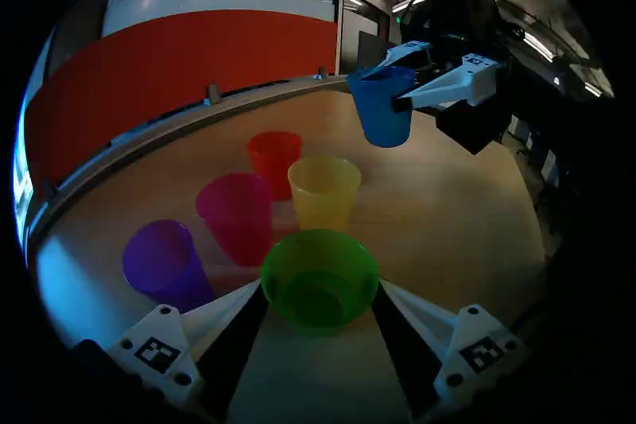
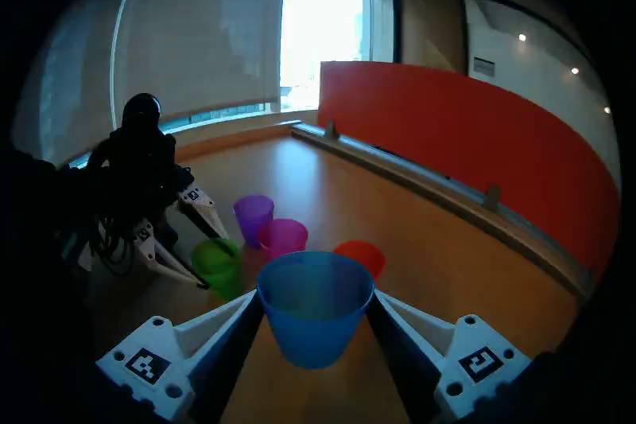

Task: Pour water

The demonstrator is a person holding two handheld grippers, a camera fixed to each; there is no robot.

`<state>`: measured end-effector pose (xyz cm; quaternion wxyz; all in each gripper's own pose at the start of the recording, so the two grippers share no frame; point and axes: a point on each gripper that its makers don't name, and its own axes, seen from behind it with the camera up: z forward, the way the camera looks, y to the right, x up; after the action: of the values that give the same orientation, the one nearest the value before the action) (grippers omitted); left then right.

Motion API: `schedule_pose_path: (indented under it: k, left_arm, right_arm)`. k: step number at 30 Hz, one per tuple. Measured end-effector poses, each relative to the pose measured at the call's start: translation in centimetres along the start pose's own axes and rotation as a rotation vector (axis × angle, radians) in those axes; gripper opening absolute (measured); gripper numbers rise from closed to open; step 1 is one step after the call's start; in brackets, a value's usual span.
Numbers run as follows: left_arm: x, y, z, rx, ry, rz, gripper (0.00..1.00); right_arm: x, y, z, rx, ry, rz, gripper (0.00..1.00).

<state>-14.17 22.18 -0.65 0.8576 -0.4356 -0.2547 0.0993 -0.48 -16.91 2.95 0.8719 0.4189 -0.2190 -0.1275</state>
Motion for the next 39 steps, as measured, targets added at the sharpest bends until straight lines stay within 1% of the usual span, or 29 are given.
schedule_pose_path:
  k: [4, 8, 9, 12, 15, 18, 21, 27, 33, 39]
  left_arm:
    - [0.0, 0.0, -0.2, -0.001, -0.006, -0.009, 0.88]
    - [0.3, -0.1, -0.4, -0.002, -0.004, -0.02, 0.96]
    - [0.3, -0.1, -0.5, -0.002, -0.003, -0.021, 0.96]
    - [0.1, -0.2, -0.8, 0.003, -0.012, -0.013, 0.97]
    - [-0.2, -0.3, -1.1, 0.013, -0.027, 0.007, 0.97]
    - [-0.5, -0.3, -1.7, 0.024, -0.036, 0.03, 0.97]
    - [-0.6, -0.2, -2.4, 0.03, -0.041, 0.038, 0.97]
    - [-0.5, -0.5, -3.8, 0.053, -0.029, 0.028, 0.97]
    - [0.2, -0.8, -5.3, 0.078, 0.0, 0.02, 0.97]
    - [1.0, -1.0, -6.4, 0.095, 0.025, 0.01, 0.97]
  right_arm:
    - [-0.1, -0.2, 0.2, 0.003, -0.001, -0.002, 0.9]
    - [-0.1, -0.3, 0.2, 0.004, 0.0, -0.001, 0.9]
    - [-0.1, -0.3, 0.3, 0.004, 0.001, 0.0, 0.9]
    - [-0.5, -0.4, 0.4, 0.006, -0.006, 0.005, 0.9]
    - [-1.2, -0.5, 0.5, 0.006, -0.02, 0.009, 0.9]
    - [-2.1, -0.5, 0.9, 0.008, -0.037, 0.014, 0.9]
    - [-2.8, -0.7, 1.3, 0.012, -0.054, 0.022, 0.9]
    - [-4.3, -0.9, 1.8, 0.018, -0.083, 0.036, 0.9]
    - [-6.0, -1.0, 2.2, 0.018, -0.124, 0.05, 0.9]
    - [-7.3, -1.0, 2.4, 0.018, -0.151, 0.06, 0.9]
